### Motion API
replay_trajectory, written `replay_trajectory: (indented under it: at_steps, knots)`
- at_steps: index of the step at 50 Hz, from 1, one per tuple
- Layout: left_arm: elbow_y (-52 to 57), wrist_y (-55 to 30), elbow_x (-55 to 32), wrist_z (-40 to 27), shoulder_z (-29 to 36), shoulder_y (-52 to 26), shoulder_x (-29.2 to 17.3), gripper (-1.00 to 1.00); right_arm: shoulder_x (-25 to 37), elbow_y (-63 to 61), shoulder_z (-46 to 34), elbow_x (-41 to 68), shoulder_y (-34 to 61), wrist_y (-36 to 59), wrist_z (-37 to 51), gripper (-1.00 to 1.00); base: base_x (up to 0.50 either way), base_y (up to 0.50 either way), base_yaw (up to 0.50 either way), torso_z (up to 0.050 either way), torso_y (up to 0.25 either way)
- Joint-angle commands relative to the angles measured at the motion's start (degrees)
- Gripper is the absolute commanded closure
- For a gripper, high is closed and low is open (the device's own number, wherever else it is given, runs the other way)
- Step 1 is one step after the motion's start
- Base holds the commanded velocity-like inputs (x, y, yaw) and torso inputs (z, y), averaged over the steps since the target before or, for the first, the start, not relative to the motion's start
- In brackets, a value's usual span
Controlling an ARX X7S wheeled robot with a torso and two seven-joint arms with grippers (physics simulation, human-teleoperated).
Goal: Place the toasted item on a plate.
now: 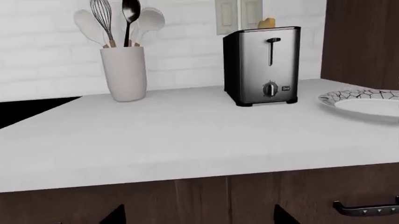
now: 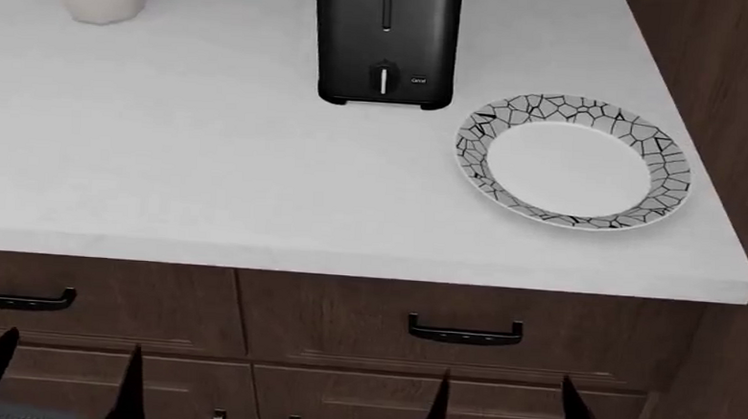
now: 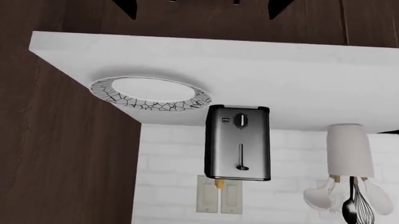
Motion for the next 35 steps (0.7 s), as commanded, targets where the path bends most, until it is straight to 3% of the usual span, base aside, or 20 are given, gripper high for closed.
replay_trajectory:
  at_steps: [1, 23, 35]
  knots:
    - [3.37, -3.51, -0.67, -0.18, 0.17, -2.35, -1.23, -1.0, 1.77, -4.58, 0.53, 0.54, 0.95, 3.37, 0.76, -1.0, 0.0, 0.0, 0.0, 0.05, 0.0]
    - [5.15, -7.39, -2.22, 0.16, -0.06, -9.89, -2.84, -1.0, 5.6, -10.77, 0.78, 1.86, 10.74, 13.76, -0.06, -1.0, 0.0, 0.0, 0.0, 0.05, 0.0]
    - [6.29, -10.34, -3.31, -0.37, -1.12, -14.0, -3.54, -1.0, 6.4, -11.56, 0.54, 2.64, 16.35, 17.53, -0.36, -1.0, 0.0, 0.0, 0.0, 0.003, 0.0]
